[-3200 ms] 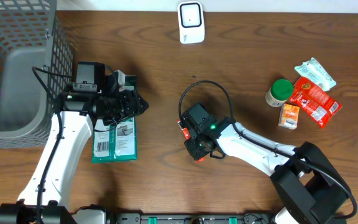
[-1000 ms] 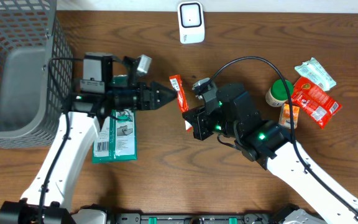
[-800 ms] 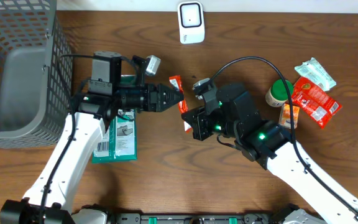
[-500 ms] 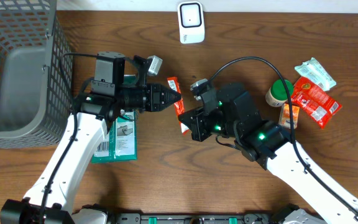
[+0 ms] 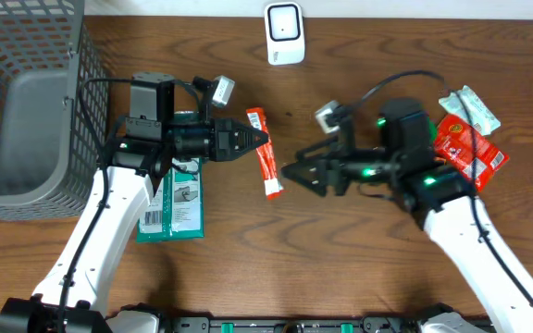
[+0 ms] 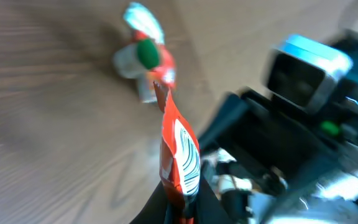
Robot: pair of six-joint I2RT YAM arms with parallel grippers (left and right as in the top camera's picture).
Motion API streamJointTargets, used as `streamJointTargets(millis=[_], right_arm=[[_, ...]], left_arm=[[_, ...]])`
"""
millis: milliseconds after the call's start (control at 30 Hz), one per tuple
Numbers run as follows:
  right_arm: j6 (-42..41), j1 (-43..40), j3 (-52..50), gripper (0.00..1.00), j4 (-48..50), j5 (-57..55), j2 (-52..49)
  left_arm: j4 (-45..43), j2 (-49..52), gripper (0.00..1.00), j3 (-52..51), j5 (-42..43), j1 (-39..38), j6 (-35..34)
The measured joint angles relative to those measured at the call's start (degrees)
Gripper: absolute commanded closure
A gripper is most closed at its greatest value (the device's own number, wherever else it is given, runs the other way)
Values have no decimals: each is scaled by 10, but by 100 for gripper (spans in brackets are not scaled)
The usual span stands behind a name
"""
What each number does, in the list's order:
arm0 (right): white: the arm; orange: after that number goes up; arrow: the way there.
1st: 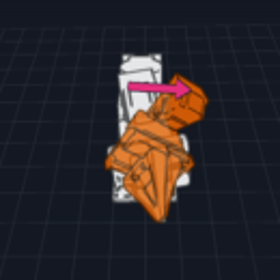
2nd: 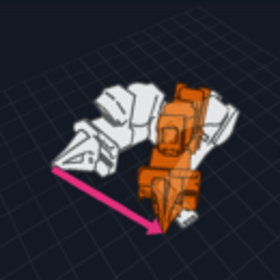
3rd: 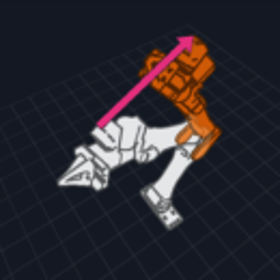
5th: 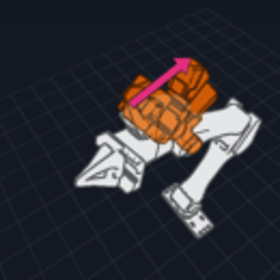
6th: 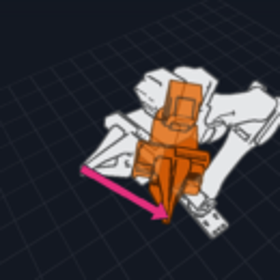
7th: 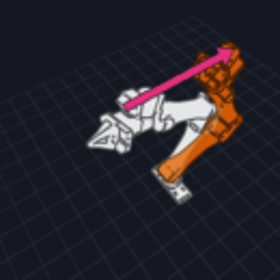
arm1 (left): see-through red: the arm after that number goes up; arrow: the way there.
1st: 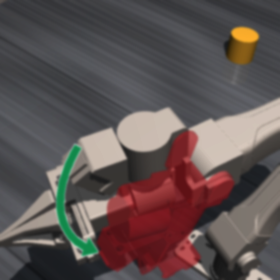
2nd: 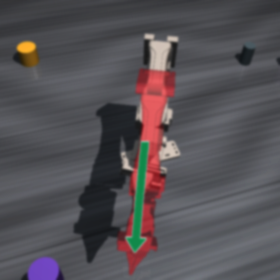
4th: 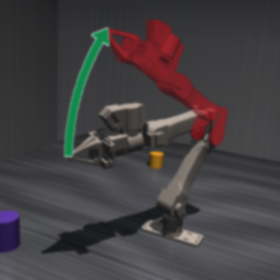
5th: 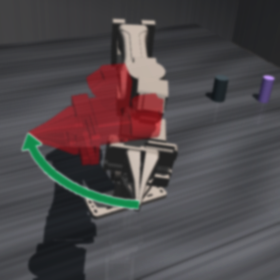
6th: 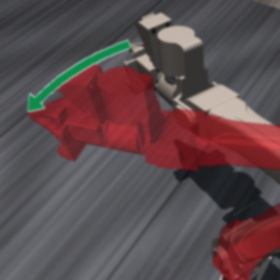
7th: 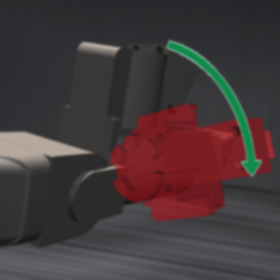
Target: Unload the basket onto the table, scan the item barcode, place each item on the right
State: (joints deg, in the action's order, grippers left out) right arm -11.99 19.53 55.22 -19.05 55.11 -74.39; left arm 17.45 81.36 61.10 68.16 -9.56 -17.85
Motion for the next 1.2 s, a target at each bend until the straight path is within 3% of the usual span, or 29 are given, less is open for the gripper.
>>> streamJointTargets(millis=[300,733,900,1033,1200], right_arm=[[43,-39,0,51,35,197,-10],[50,7,0,57,41,204,-37],[41,27,0,73,85,198,-67],[32,30,0,97,104,198,-69],[24,29,0,99,107,196,-69]], left_arm=[[-27,0,93,0,97,0,-23],[-61,0,93,0,135,0,-31],[-64,0,92,0,140,0,-31],[-66,0,93,0,140,0,-31],[-69,0,92,0,141,0,-31]])
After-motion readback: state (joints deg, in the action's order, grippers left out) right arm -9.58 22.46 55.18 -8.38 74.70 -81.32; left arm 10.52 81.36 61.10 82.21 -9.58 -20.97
